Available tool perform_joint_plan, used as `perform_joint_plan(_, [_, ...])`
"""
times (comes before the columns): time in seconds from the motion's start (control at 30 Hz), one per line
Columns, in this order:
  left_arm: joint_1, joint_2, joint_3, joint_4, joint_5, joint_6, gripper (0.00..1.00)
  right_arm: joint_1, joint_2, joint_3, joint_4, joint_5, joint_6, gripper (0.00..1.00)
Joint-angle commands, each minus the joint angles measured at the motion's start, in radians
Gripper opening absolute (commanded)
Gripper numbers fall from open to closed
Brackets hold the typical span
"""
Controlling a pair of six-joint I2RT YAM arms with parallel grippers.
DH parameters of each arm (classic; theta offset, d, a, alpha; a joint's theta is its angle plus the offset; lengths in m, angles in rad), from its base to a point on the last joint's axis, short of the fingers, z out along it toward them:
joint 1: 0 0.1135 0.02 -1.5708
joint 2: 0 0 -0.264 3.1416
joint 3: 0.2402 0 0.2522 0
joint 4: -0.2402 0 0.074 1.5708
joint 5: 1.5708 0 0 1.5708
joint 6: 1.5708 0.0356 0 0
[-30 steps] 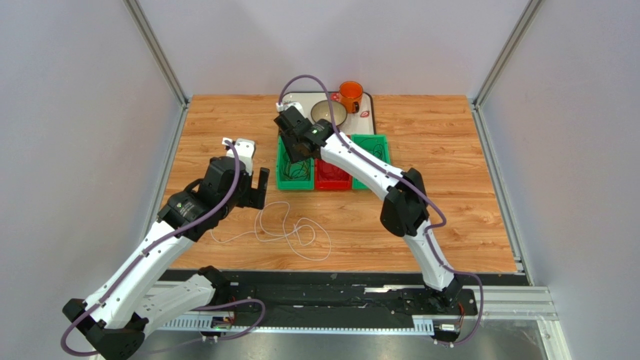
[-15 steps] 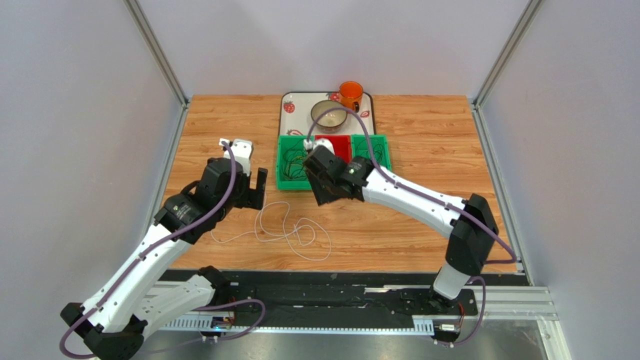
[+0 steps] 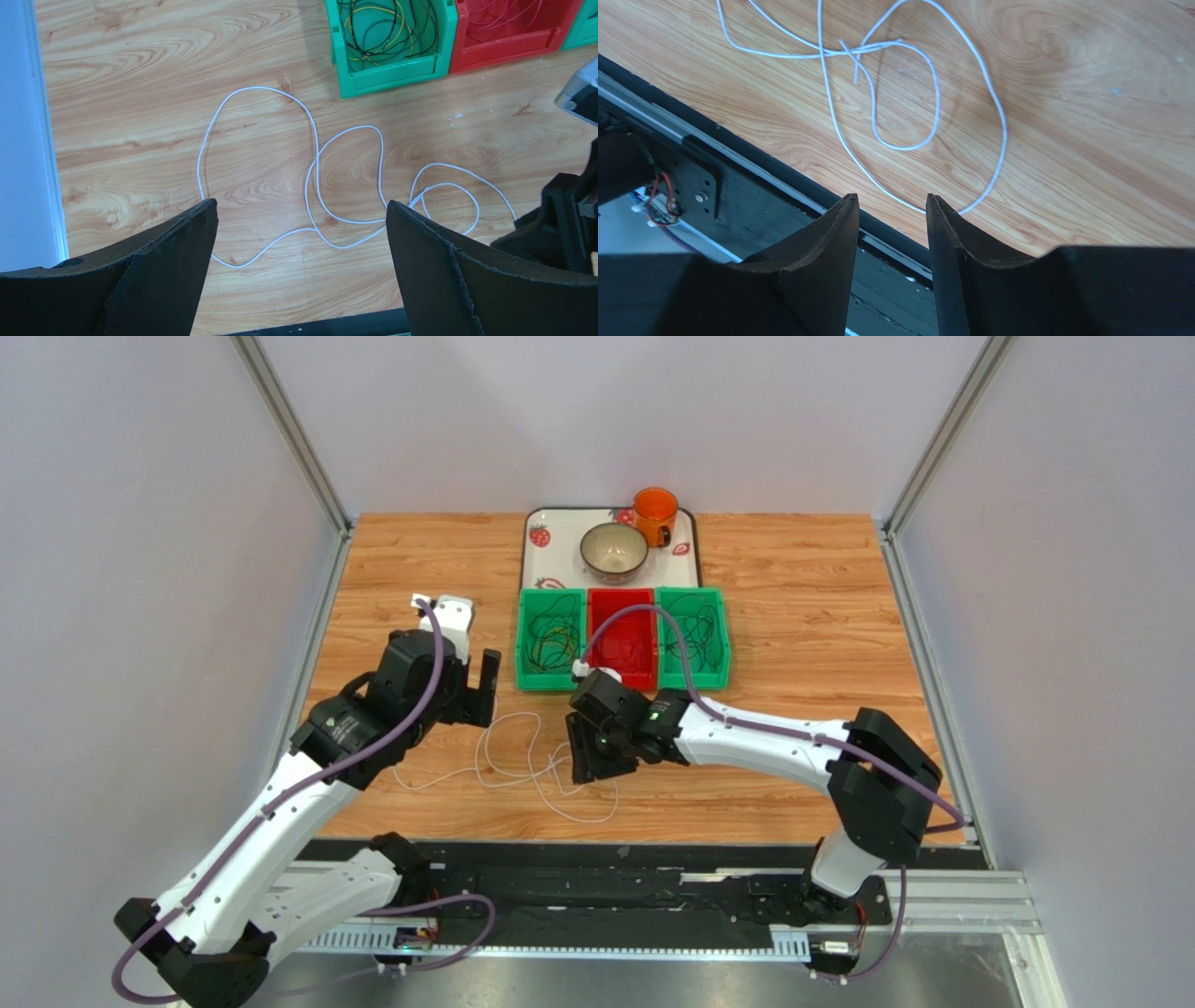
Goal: Untangle the cables
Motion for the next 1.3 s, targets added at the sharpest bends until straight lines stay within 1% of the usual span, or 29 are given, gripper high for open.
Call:
perform_joint_plan(0.0, [0.004, 0.004, 0.002, -0.004, -0.009, -0.006, 0.98, 0.003, 0.071, 0.029, 0.107, -0.044, 0.061, 0.44])
perform_joint_plan(0.37, [0.004, -0.002, 0.002, -0.004, 0.002, -0.005, 0.98, 0.003, 0.177, 0.077, 0.096, 0.042, 0.075, 0.43])
perform_joint_plan(0.4, [0.006, -0.002, 0.002, -0.004, 0.004, -0.005, 0.98, 0.003, 0.191, 0.081, 0.097, 0.044, 0.076, 0.41])
perform_joint_plan(0.5, [0.006, -0.002, 0.002, -0.004, 0.007, -0.005, 0.98, 0.001, 0.208, 0.094, 0.092, 0.071, 0.076, 0.30])
perform_joint_plan(0.6, [0.004, -0.003, 0.001, -0.002, 0.010, -0.005, 0.98, 0.001, 0.214, 0.109, 0.070, 0.105, 0.070, 0.29])
perform_joint_plan(0.7, [0.004, -0.006, 0.001, -0.004, 0.010, -0.005, 0.98, 0.001, 0.225, 0.124, 0.060, 0.117, 0.066, 0.23])
perform_joint_plan(0.77, [0.006, -0.008, 0.001, -0.004, 0.011, -0.005, 0.98, 0.000, 0.232, 0.140, 0.040, 0.124, 0.067, 0.24])
perform_joint_plan(0.8, [0.006, -0.008, 0.002, -0.004, 0.011, -0.005, 0.98, 0.000, 0.232, 0.140, 0.037, 0.131, 0.069, 0.29])
perform_joint_plan(0.87, [0.006, -0.009, 0.002, -0.004, 0.011, -0.005, 0.98, 0.000, 0.225, 0.134, 0.034, 0.134, 0.078, 0.35])
perform_joint_plan(0.9, [0.004, -0.009, 0.002, -0.005, 0.011, -0.005, 0.98, 0.000, 0.219, 0.130, 0.034, 0.142, 0.079, 0.39])
perform_joint_plan(1.0, [0.006, -0.009, 0.002, -0.002, 0.013, -0.005, 0.98, 0.000, 0.219, 0.127, 0.037, 0.150, 0.079, 0.43])
perform_joint_plan(1.17, [0.006, -0.009, 0.001, -0.004, 0.013, -0.005, 0.98, -0.008, 0.248, 0.143, 0.043, 0.145, 0.078, 0.41])
perform_joint_plan(1.27, [0.006, -0.008, 0.001, -0.004, 0.013, -0.005, 0.98, -0.008, 0.261, 0.153, 0.052, 0.139, 0.076, 0.32])
